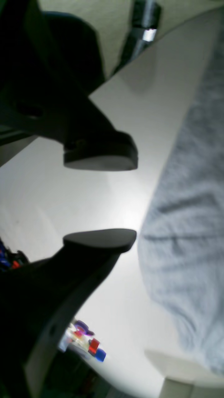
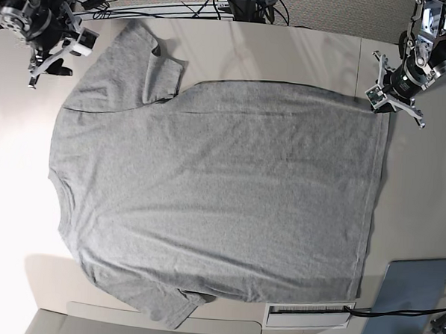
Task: Fold the T-shirt properly
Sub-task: 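Lower both grippers and pinch the shirt edge at each corner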
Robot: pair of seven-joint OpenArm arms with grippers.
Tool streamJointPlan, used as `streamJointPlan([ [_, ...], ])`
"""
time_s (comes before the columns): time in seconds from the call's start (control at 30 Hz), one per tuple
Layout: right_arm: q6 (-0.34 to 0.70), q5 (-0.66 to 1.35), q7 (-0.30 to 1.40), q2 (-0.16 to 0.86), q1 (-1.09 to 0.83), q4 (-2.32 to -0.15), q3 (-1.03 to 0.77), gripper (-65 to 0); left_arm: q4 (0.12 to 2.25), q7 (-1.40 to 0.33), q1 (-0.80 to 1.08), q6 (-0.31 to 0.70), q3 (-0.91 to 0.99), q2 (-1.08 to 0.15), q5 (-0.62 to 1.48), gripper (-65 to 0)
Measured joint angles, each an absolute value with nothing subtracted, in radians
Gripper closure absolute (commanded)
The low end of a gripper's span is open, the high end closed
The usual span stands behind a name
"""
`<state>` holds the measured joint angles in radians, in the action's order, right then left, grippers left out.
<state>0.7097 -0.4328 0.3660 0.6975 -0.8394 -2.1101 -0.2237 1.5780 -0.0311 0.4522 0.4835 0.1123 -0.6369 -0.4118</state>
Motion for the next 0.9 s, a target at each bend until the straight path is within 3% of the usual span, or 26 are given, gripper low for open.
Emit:
streamJointPlan([
  [0.33,0.707,-0.491,0.373,0.699,-0.672,-1.976,0.056,-29.3,1.578,-0.028,0.454,0.479,0.112,-0.637,-0.412,0.0],
  [0.77,0.658,-0.5,0.371,0.703,-0.466,-1.845,0.244,-29.1,1.577,-0.028,0.454,0.476,0.112,-0.637,-0.412,0.0],
  [0.83,0.655,-0.5,0.382,0.703,-0.457,-1.845,0.261,-24.6,1.577,-0.028,0.454,0.476,0.112,-0.637,-0.412,0.0],
  [0.9,0.66,-0.498,0.389,0.703,-0.455,-1.843,0.268,-13.9,1.577,-0.027,0.454,0.476,0.112,-0.637,-0.412,0.0],
])
